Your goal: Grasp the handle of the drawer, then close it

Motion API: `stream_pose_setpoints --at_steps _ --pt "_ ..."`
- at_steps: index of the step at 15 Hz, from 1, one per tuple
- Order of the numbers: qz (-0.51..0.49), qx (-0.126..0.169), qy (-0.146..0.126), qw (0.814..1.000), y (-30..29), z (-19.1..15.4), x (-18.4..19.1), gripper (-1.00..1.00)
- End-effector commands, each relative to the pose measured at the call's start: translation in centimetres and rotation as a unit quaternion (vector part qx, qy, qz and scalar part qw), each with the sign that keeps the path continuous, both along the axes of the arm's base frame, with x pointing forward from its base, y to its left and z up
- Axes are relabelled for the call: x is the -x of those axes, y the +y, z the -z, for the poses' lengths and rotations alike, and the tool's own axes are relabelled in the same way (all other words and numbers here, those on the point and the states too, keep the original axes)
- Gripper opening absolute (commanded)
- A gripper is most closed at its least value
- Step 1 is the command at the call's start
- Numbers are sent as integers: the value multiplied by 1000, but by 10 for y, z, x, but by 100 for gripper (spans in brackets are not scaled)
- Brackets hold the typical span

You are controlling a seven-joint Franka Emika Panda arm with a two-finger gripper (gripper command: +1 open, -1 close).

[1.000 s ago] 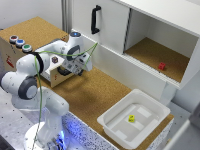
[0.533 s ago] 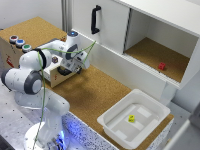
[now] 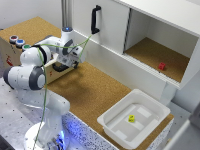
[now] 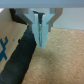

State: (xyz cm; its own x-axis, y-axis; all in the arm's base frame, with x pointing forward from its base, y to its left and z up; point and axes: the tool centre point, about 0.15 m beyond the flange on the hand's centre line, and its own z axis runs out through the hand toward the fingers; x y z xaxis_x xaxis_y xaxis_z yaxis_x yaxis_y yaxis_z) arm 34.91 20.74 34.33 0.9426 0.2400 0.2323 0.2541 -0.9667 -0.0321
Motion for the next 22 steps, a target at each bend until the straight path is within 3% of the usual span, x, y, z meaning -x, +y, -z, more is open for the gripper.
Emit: stream_pose_setpoints --at_steps 1,5,9,13,14,16,19,22 --pt "-43 3 25 999 59 6 -27 -100" --pt "-94 -4 5 996 95 -9 -30 -100" --pt "-53 5 5 999 68 -9 -24 -100" --pt "15 54 12 998 5 -5 -5 -100" --pt "29 68 20 997 -11 -4 1 100" --pt "54 112 24 992 -41 -4 14 100" --pt "94 120 51 987 -83 -2 32 100" --pt "125 121 51 983 -132 -5 44 100"
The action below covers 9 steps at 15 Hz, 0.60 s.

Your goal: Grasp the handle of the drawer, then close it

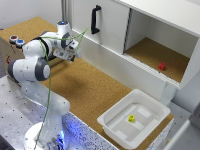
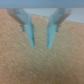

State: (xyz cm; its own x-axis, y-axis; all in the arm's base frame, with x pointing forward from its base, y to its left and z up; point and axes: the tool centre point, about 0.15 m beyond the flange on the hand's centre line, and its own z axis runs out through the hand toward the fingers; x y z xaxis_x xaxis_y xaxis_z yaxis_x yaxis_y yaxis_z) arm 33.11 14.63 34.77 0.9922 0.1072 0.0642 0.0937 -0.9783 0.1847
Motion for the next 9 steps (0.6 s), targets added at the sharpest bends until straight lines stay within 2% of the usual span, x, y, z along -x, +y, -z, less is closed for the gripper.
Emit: stream_pose_setpoints --at_steps 1,4,7,8,9 --pt "45 -3 -26 999 -90 -3 31 100" --pt "53 -7 -29 998 -160 -10 45 100" --pt "51 16 -38 998 -225 -17 59 100" --pt "49 32 -41 997 -246 -19 64 100" --pt "42 26 -46 998 -271 -20 71 100"
